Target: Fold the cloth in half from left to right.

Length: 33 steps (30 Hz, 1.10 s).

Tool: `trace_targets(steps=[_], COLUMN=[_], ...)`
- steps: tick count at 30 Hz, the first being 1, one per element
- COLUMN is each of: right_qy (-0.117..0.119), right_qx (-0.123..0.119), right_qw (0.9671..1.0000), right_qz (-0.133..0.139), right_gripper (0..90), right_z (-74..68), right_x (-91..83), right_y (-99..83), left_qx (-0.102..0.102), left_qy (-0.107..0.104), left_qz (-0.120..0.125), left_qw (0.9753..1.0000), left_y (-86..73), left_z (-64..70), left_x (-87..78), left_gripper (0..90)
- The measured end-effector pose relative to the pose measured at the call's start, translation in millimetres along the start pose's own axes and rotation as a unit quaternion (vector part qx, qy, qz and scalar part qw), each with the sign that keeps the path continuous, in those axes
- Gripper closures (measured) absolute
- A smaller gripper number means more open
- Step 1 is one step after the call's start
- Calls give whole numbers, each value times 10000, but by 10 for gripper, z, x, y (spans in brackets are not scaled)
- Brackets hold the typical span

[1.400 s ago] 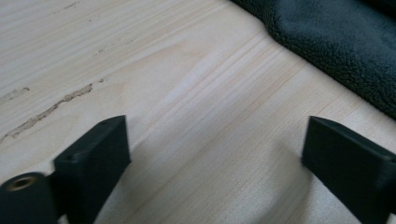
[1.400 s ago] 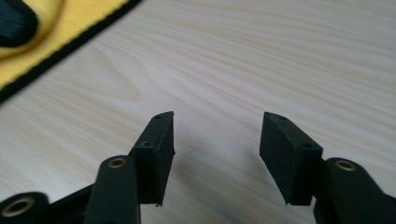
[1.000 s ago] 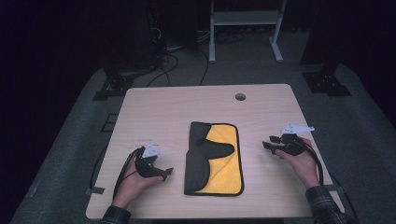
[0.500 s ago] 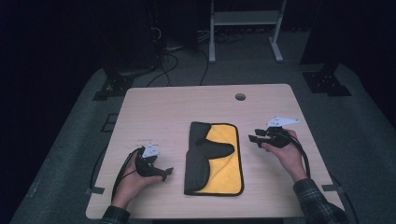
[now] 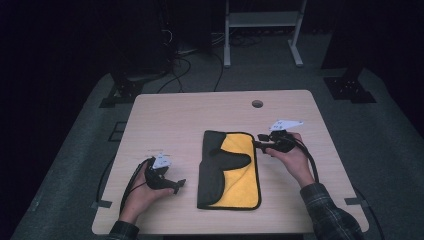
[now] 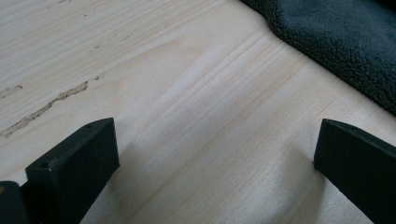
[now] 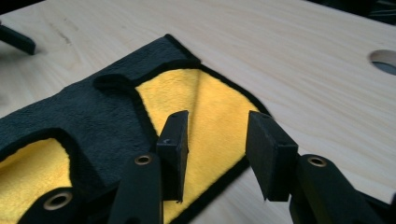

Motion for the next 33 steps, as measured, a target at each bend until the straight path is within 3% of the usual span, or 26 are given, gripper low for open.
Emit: trace_targets(steps=[18,33], right_qy=[587,994], right_qx=[-364,-486], right_qw=[9976,9938], right_qz=[-62,-123], right_gripper=[586,541], right_z=[-532,-932], right_x=[439,736], right_y=[237,342], left_qx=[10,3], left_qy=[6,5], left_qz=[1,3], left_qw=[10000,10000], left_y=[1,1], left_z=[-2,-1], left_x=[0,0], left_gripper=[0,0])
Point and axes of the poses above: each handheld gripper's, and its own axes: x roughly forward along the jaws, y roughly out of its top, z roughly to its right, the point moved 4 cm from there along x, roughly forward along the jaws, and after that the axes turned 12 degrees about -y, right-handed, at the moved point
